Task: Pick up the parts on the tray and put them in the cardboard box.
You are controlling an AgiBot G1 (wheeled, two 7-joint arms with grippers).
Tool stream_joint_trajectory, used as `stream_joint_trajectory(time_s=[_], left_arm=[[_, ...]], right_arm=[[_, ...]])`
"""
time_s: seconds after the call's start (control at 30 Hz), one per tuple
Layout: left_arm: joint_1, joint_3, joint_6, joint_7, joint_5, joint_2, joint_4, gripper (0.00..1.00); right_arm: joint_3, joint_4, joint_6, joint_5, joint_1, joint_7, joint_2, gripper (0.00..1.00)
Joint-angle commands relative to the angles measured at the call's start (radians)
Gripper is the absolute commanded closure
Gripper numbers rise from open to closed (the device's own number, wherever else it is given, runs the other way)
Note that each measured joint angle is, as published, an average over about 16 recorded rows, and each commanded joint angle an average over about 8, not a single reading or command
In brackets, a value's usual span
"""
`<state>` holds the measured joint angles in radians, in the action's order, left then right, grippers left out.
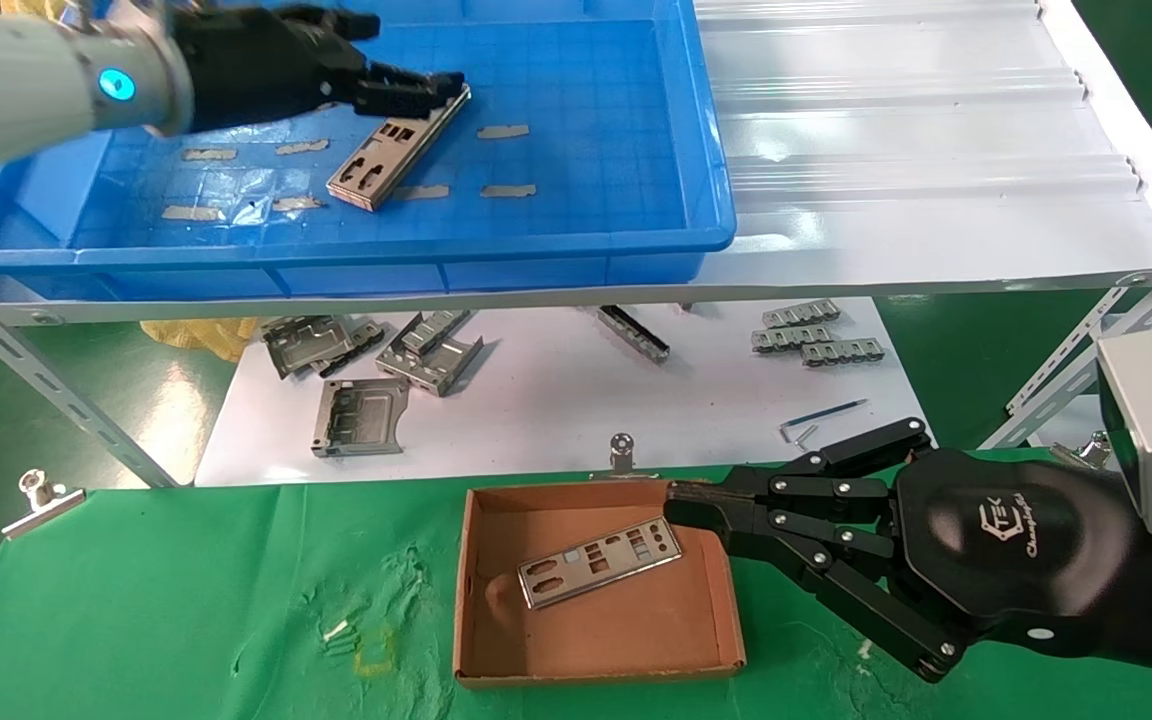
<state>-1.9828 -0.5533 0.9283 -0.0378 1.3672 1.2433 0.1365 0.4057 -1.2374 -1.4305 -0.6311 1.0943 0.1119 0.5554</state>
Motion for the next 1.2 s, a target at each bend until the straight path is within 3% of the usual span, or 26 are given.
stream_joint_trajectory(time_s=[0.03,0.1,0.13,0.4,0.47,0.67,0.7,1.2], left_arm=[[-0.009,-0.005,-0.044,0.004,0.010,0.025,-0.039,0.00],[-0.013,-0.005,-0.045,0.002,0.010,0.032,-0.059,0.00],[-0.015,-0.005,-0.043,0.002,0.010,0.033,-0.066,0.00],[-0.024,0.000,0.016,0.009,0.002,0.024,-0.096,0.02],[-0.025,0.001,0.029,0.011,0.000,0.021,-0.101,0.19],[-0.028,0.001,0.047,0.016,0.000,0.016,-0.112,0.92],[-0.029,0.001,0.049,0.017,0.000,0.015,-0.114,0.98],[-0.040,-0.008,0.069,0.017,0.013,0.011,-0.131,1.00]], right_arm=[[0.000,0.000,0.000,0.000,0.000,0.000,0.000,0.27],[0.000,0.000,0.000,0.000,0.000,0.000,0.000,0.05],[0.000,0.000,0.000,0.000,0.000,0.000,0.000,0.00],[0.000,0.000,0.000,0.000,0.000,0.000,0.000,0.00],[0.000,0.000,0.000,0.000,0.000,0.000,0.000,0.00],[0.000,0.000,0.000,0.000,0.000,0.000,0.000,0.00],[0.000,0.000,0.000,0.000,0.000,0.000,0.000,0.00],[0.000,0.000,0.000,0.000,0.000,0.000,0.000,0.00]])
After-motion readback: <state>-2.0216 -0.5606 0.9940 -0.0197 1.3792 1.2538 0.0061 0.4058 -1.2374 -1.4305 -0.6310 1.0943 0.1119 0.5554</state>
